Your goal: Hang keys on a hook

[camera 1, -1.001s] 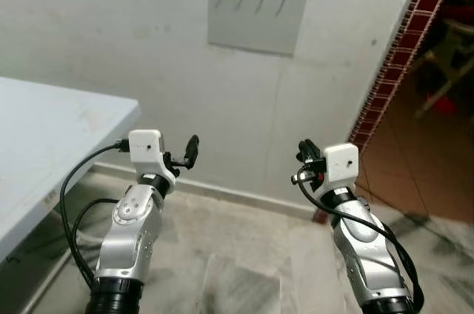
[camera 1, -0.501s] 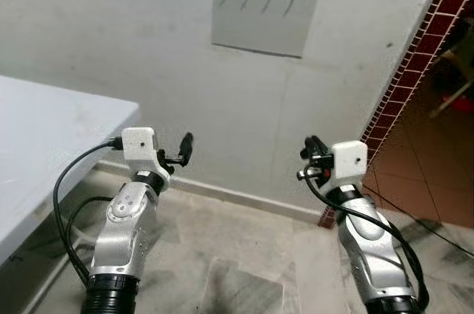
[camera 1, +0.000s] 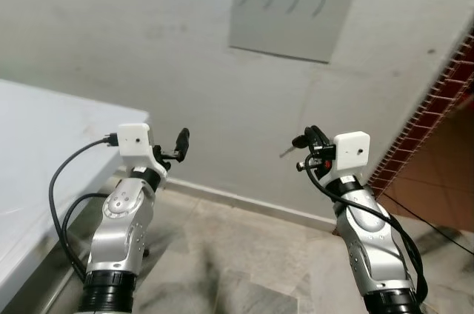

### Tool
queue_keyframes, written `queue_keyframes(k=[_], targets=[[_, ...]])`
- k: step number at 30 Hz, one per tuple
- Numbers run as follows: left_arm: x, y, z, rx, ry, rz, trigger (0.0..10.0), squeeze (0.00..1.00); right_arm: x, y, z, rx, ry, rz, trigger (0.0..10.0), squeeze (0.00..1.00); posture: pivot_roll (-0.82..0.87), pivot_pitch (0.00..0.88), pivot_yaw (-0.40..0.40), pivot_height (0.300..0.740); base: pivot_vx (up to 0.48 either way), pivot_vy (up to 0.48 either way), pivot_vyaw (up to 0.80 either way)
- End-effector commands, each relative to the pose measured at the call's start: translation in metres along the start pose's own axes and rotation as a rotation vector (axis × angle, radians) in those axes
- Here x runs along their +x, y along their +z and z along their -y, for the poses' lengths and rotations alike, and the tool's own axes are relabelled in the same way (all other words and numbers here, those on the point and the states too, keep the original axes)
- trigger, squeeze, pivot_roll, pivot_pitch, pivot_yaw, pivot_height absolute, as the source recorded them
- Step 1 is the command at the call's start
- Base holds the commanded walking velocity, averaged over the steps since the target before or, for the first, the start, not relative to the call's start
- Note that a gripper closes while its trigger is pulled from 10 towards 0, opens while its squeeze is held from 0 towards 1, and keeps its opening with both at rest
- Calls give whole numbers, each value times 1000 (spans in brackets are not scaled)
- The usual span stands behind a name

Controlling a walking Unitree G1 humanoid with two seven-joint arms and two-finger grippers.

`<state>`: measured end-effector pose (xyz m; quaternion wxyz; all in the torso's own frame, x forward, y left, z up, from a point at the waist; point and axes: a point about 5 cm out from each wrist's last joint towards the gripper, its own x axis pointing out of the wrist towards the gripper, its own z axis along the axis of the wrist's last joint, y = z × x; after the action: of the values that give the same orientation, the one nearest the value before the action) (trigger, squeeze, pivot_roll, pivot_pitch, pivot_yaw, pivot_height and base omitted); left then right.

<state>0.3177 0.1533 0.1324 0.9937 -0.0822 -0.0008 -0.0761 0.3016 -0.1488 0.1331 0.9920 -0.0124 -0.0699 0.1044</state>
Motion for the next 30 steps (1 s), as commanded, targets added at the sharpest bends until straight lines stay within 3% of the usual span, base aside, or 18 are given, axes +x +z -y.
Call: queue_keyframes(k=[1,4,30], targets=[[1,0,7,8,-21,-2,10000,0,0,4,5,-2,-12,14,10000,0,26,3,-52,740,304,330,0],[1,0,7,12,-22,-1,10000,0,0,5,5,-1,-12,14,10000,0,26,3,-52,740,306,328,0],[2,3,11,86,-54,9,10000,0,-1,5,1,18,-13,19,10000,0,27,7,-42,740,451,0,0]])
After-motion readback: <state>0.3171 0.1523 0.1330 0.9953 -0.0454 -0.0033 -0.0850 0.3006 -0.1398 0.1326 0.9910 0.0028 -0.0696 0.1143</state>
